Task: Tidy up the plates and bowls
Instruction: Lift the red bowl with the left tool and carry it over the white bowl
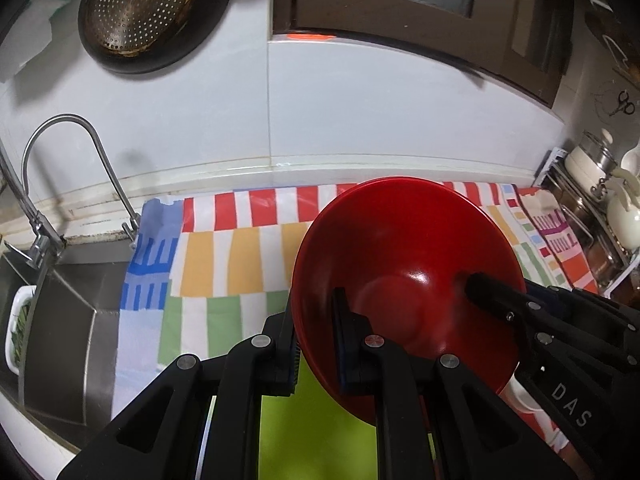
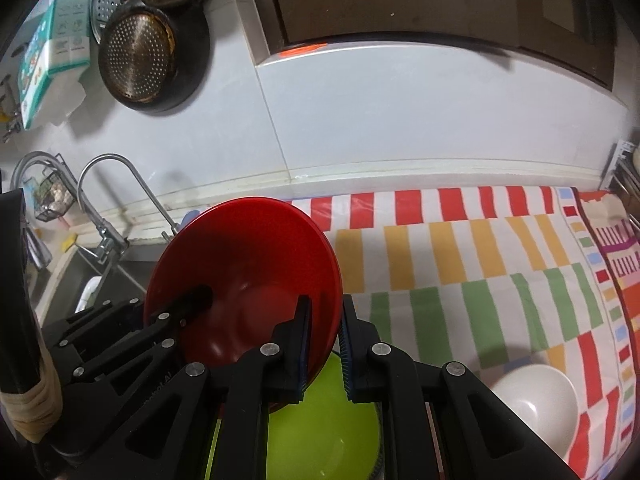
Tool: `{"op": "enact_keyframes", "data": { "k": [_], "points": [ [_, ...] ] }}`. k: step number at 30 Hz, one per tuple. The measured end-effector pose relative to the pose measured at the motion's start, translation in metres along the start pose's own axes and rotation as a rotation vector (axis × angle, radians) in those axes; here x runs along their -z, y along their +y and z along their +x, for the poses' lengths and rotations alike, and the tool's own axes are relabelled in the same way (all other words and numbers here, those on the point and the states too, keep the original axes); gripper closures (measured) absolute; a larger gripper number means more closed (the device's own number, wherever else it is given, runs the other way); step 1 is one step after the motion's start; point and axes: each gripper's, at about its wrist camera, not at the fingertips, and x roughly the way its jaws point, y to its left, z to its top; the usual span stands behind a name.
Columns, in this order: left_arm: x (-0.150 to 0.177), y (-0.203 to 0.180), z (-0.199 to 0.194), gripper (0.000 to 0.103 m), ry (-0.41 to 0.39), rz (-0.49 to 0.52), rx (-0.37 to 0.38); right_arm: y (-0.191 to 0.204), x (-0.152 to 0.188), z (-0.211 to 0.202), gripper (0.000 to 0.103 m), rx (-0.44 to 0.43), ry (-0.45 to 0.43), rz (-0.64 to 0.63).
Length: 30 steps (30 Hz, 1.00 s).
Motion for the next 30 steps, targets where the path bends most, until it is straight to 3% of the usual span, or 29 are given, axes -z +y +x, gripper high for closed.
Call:
{"op": "enact_keyframes", "data": {
  "k": [15,30],
  "points": [
    [0.029,-0.079,-0.018,0.088,0.026,0.079,0.092,-0.058,0.045,-0.063,0.089,0.066,-0.016,0.021],
    [0.043,-0.158,0.002,0.087,0.097,0.182,0.176,-0.132,0.073,-0.09,0.089,0.152,-0.009,0.13]
  ]
}}
